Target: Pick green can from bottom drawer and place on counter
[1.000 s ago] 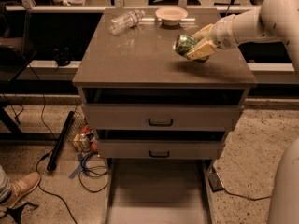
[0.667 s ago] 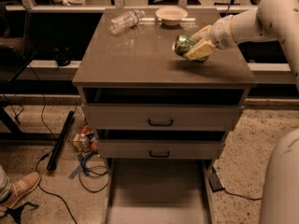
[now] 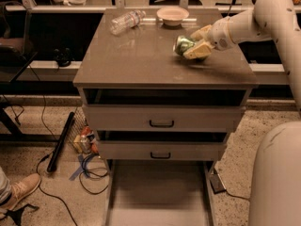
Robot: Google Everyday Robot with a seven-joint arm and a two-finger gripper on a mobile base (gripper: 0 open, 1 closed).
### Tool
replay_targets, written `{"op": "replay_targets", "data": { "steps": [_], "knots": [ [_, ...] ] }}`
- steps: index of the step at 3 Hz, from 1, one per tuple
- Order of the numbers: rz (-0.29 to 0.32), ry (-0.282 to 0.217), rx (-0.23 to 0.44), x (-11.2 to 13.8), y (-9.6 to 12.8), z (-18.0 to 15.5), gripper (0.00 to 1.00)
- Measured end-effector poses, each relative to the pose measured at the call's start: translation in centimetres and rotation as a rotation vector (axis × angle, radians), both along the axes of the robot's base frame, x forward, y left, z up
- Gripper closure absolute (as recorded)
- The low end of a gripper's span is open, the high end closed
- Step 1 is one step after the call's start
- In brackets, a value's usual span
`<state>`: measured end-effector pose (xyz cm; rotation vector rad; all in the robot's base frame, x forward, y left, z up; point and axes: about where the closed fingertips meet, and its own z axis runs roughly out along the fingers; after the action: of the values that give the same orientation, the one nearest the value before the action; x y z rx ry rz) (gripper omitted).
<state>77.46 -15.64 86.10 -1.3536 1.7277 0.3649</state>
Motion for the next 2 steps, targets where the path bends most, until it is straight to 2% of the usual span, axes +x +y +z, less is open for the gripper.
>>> {"op": "replay_targets", "data": {
  "steps": [1,2],
  "knots": [
    [-0.011,0.006,0.006,0.3,-0.3,-0.1,0.00],
    [-0.078,-0.023,0.029,0.2,-2.9,1.2,0.00]
  ]
}}
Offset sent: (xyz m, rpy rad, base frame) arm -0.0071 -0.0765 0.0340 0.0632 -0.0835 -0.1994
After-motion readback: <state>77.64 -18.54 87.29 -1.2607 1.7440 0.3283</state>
